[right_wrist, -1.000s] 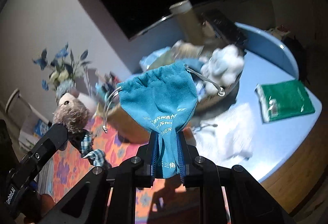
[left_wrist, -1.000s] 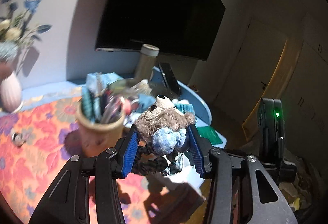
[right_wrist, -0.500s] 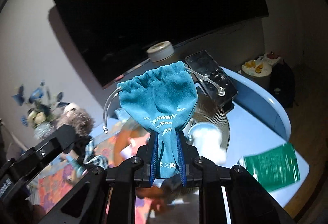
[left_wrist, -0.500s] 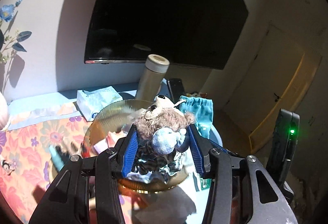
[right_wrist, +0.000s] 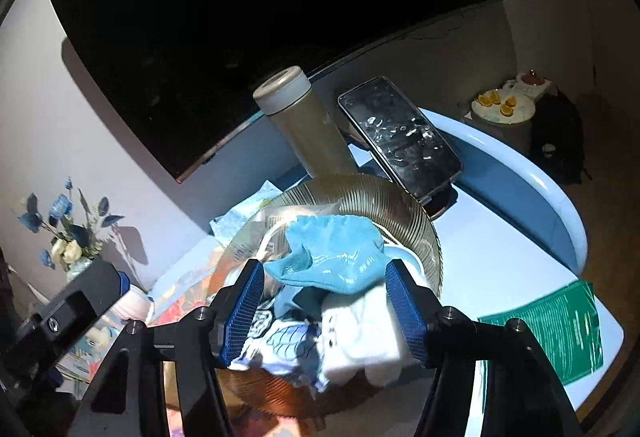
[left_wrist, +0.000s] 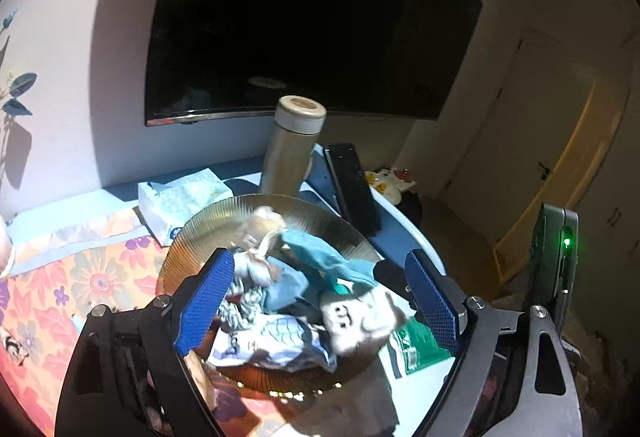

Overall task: Organize soft objects
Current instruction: 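Carry bear and teal bag to the glass bowl and release both, then move both open tools back toward the desk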

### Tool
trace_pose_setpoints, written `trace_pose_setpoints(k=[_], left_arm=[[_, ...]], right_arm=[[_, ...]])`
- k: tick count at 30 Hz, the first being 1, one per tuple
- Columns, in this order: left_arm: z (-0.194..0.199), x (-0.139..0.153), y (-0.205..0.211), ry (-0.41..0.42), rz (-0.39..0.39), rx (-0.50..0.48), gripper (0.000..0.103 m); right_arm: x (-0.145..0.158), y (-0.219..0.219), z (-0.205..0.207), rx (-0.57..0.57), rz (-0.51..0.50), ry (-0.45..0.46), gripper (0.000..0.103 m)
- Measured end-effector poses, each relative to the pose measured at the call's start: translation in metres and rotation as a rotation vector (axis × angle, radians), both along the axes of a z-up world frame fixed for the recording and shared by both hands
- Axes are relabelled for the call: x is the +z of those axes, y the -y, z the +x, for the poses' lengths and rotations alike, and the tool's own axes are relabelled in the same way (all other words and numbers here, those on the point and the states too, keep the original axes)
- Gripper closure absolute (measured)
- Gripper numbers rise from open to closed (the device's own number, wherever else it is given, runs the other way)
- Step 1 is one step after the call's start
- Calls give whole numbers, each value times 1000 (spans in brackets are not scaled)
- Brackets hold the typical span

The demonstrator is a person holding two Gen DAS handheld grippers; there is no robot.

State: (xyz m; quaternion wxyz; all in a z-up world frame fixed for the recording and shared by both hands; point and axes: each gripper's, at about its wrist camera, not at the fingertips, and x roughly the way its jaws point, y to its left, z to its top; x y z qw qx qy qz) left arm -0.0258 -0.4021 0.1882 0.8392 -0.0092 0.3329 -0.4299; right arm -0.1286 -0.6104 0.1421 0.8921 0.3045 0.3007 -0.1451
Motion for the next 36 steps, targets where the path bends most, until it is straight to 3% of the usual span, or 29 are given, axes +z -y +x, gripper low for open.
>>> trace_pose_setpoints(k=[8,11,13,15,18,25,29,36], left_arm=[[-44,24,-41,122,51,28,17],[-53,31,-75,131,41,78,16],[-53,33,-102,116,25,118,16],[-53,34,-133,109,26,181,16],[-48,36,-193,121,98,407,17],[-41,40,-311,104,81,642,17],[-38,30,-350,84,90,700,17],[-15,-9,-365,24,148,709,17]], right_arm=[[22,-41,-28,35,-93,10,40],[20,-63,-44,49,-105,16,28],[15,-78,-51,61,-102,14,27],[9,-95,-55,92,-99,4,27],[2,-122,-58,130,-112,-6,27],[-26,-209,-44,315,-114,-50,27],[-34,-256,-28,425,-147,-71,27],[-61,-311,-9,534,-183,-137,27]])
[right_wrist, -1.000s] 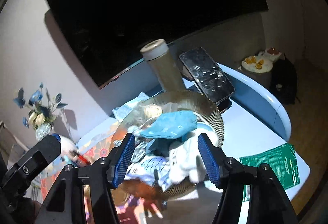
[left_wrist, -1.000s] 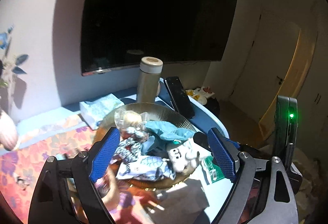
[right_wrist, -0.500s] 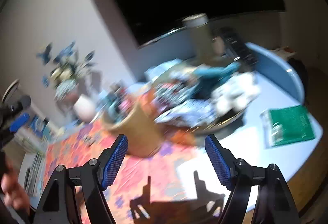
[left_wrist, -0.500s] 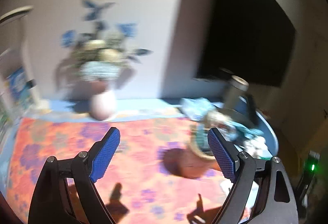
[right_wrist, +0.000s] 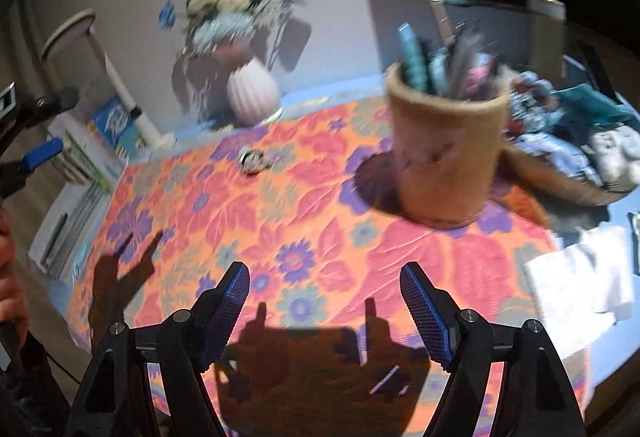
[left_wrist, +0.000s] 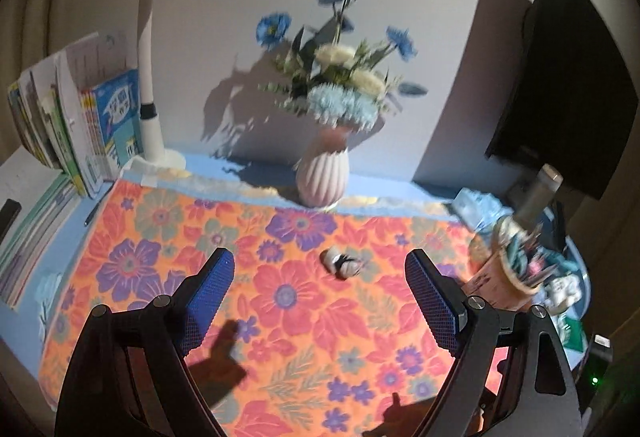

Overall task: Organize soft objects
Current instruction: 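Move both open tools back toward the desk, then grasp the small white strapped plush with left tool while right tool grasps the white towel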

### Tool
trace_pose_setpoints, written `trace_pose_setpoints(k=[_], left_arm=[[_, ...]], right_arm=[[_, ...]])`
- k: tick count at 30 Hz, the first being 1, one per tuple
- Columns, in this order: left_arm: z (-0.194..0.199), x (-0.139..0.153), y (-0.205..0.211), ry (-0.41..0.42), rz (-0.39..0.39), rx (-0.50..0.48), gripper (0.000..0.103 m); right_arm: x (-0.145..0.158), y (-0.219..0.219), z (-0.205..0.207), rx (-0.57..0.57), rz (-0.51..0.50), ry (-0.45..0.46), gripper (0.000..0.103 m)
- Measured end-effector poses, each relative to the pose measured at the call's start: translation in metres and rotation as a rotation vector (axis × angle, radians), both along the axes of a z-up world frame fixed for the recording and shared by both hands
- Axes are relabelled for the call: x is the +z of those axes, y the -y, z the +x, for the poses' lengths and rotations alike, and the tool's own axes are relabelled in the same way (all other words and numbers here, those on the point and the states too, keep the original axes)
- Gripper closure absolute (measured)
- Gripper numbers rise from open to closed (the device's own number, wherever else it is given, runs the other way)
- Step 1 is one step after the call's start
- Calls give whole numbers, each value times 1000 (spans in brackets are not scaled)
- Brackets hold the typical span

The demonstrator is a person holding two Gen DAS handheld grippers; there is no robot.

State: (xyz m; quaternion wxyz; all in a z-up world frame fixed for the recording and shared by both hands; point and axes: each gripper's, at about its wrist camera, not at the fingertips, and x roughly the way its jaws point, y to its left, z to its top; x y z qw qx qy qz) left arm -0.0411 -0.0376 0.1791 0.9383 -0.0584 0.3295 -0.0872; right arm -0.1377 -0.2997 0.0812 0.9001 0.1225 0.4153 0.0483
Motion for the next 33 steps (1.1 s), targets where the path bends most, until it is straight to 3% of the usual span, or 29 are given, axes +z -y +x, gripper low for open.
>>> trace_pose_setpoints(k=[8,16,20,27,30,33], left_arm=[[38,-64,22,-110,48,-41,17],[87,-106,41,-153,38,-69,17],[111,-121,51,-155,60,-63,17],[139,-148,74,-184,82,-81,17],[144,-156,77,-204,80,-85,17],[147,-160,77,-221,72,-83,17]], right_arm=[[-25,-20,15,26,-56,-56,27],[-38,0,20,-49,-87,-81,27],[-34,31,4,-171,-122,-34,27],[-25,128,-36,-456,-112,14,27],[-24,161,-45,-484,-164,-3,21],[-31,193,-42,-441,-141,-62,15]])
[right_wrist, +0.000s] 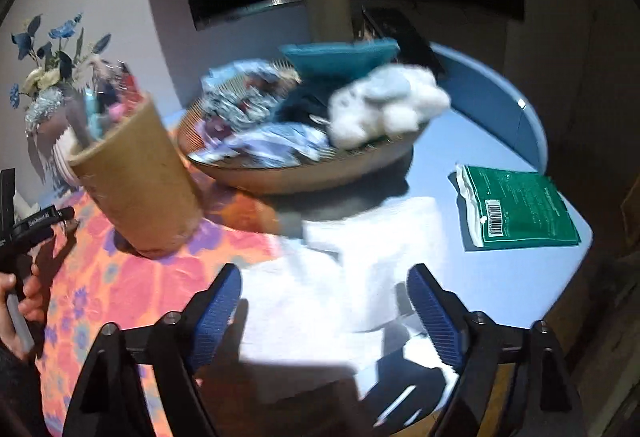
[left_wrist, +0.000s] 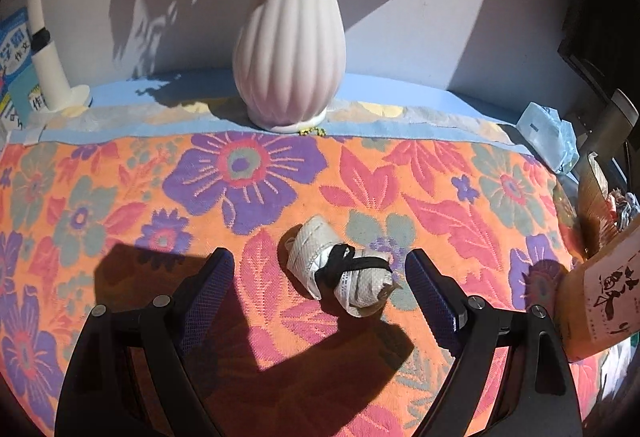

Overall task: Organize soft objects
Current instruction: 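Grasp the small white strapped plush with left tool while right tool grasps the white towel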

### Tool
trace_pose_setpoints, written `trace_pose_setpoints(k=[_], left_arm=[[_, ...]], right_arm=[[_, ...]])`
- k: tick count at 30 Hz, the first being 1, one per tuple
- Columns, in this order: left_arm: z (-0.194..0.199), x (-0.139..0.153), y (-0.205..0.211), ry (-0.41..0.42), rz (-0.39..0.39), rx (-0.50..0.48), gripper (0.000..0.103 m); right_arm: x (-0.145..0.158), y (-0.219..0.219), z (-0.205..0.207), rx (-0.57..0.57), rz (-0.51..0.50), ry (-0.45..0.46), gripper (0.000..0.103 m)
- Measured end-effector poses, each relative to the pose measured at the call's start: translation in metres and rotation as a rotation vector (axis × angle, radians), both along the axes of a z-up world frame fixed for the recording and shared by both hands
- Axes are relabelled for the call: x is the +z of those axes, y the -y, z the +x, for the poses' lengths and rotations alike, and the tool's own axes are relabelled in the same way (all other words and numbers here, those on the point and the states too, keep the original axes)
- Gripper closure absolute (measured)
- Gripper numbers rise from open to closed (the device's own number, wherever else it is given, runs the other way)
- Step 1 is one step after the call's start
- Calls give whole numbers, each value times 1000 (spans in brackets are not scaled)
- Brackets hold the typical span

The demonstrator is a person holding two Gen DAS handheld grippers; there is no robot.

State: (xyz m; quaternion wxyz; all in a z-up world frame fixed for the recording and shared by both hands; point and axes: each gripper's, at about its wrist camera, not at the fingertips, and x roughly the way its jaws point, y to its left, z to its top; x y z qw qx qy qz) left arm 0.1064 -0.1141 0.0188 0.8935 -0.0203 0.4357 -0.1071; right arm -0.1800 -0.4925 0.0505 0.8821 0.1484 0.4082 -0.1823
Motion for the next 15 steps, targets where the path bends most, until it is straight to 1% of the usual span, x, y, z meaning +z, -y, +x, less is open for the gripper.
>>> trace_pose_setpoints(k=[3,4,6,11,13,14,15], left_arm=[[3,-2,0,-10,-5,1,17],[3,-2,2,-14,-2,-5,17],[3,-2,4,-11,11,-13,17],[3,-2,9,-6,31,-24,17],[3,-3,9,-6,39,-25,17],[3,-2,10,-5,43,-25,17],[3,-2,11,-3,48,-26,17]], right_arm=[[-16,17,6,38,64,-67,15],[-21,17,7,45,73,-76,15],[-26,17,10,37,58,-82,15],[-25,15,16,50,33,-76,15],[-25,15,17,42,18,-76,23],[-24,14,18,42,12,-74,32],[-23,14,18,46,6,-72,38]])
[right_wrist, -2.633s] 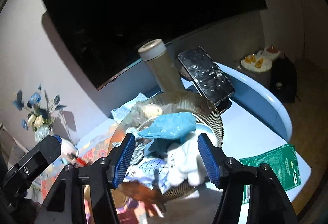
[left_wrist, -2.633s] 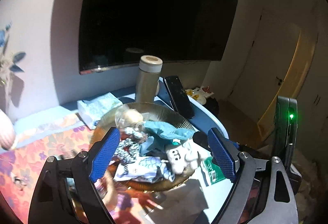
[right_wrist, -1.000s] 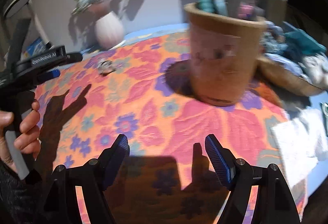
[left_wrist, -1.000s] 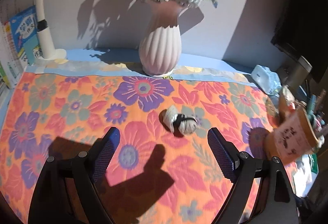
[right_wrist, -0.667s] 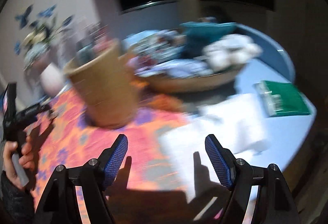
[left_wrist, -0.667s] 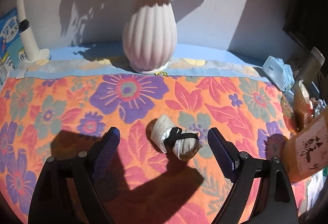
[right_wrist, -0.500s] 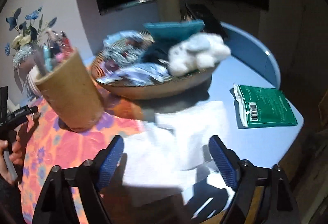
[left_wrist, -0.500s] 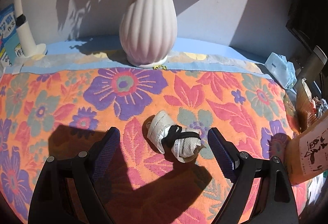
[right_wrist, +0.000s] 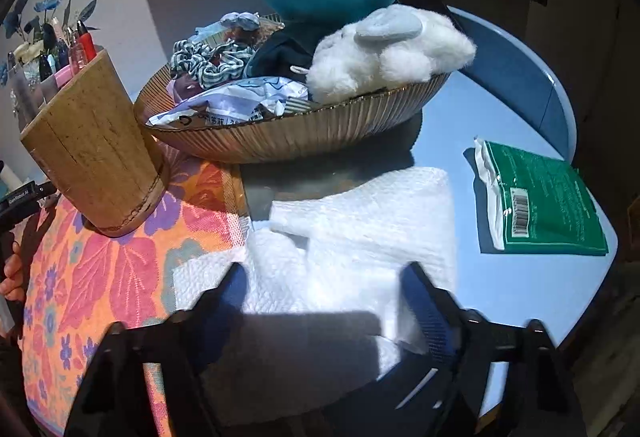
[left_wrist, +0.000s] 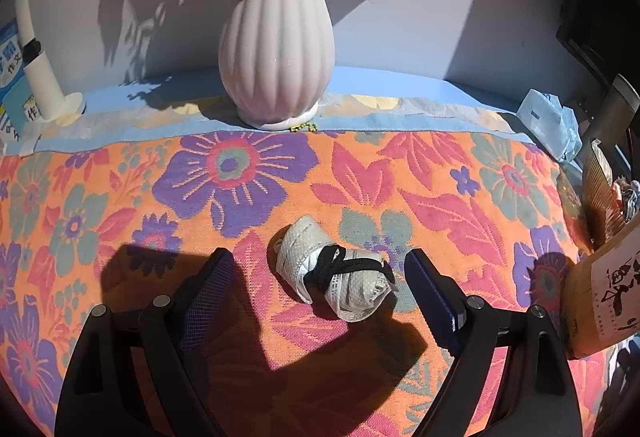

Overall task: Organize soft objects
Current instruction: 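Grasp the small white strapped plush with left tool while right tool grasps the white towel, then carry white plush and white towel to the glass bowl and release both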

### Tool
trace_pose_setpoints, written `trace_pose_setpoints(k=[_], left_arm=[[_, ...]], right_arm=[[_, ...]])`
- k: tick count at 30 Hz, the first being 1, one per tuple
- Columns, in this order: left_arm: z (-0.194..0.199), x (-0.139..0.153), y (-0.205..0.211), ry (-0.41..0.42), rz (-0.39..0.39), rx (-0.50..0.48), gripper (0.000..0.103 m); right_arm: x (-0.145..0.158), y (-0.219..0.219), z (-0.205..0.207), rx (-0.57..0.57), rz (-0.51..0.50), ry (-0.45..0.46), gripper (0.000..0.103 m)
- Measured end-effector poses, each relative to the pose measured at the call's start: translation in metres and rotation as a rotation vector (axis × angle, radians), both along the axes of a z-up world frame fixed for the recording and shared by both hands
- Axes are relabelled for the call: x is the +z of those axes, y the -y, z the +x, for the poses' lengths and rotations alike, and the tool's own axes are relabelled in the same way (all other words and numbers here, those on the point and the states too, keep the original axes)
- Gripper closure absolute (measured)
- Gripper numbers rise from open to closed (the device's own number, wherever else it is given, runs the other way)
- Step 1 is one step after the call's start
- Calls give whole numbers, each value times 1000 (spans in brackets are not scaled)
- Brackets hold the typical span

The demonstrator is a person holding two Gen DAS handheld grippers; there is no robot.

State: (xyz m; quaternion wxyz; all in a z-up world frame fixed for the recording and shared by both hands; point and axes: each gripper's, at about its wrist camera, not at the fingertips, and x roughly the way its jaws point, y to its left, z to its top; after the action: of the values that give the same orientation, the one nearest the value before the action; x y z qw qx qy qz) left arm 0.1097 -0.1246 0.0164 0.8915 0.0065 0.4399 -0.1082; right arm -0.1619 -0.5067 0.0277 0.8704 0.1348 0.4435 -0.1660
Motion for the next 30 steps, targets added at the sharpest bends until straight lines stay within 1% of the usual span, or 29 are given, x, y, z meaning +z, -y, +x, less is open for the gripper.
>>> trace_pose_setpoints(k=[1,2,3,4,5,6,8,9,11,14,15,17,22,24,27,30], left_arm=[[0,0,1,2,6,0,18],[0,0,1,2,8,-2,23],[0,0,2,-3,9,-7,26],[0,-1,2,-7,12,-9,32],[0,-2,2,-9,18,-8,38],[0,-2,3,-8,23,-7,40],[-1,-2,3,-3,29,-11,54],[-2,-2,4,-1,35,-13,54],[-4,-1,5,7,47,-10,55],[-9,3,6,43,85,19,56],[-11,4,5,46,81,20,56],[-17,8,5,45,58,13,57],[-45,25,18,89,93,-12,57],[-57,33,23,103,82,-29,57],[-81,52,32,138,62,-64,57],[-106,77,42,180,28,-105,57]], right_arm=[[-2,1,-1,5,-2,1,40],[-3,1,-2,7,-2,2,45],[-3,1,-3,9,-5,3,50],[-3,1,-5,11,-8,4,52],[-3,0,-5,16,-8,5,58],[-4,-3,-1,21,-11,6,67],[-4,-8,0,31,-15,6,74],[-4,-9,0,36,-14,8,78],[-5,-10,1,38,-9,9,82],[-4,-8,-3,27,10,16,90],[-4,-6,-4,22,22,19,92],[-1,-2,-8,9,47,37,93],[21,3,-28,-2,44,99,95],[28,3,-33,-5,46,118,95],[42,4,-43,-6,59,150,95],[58,1,-51,0,49,184,95]])
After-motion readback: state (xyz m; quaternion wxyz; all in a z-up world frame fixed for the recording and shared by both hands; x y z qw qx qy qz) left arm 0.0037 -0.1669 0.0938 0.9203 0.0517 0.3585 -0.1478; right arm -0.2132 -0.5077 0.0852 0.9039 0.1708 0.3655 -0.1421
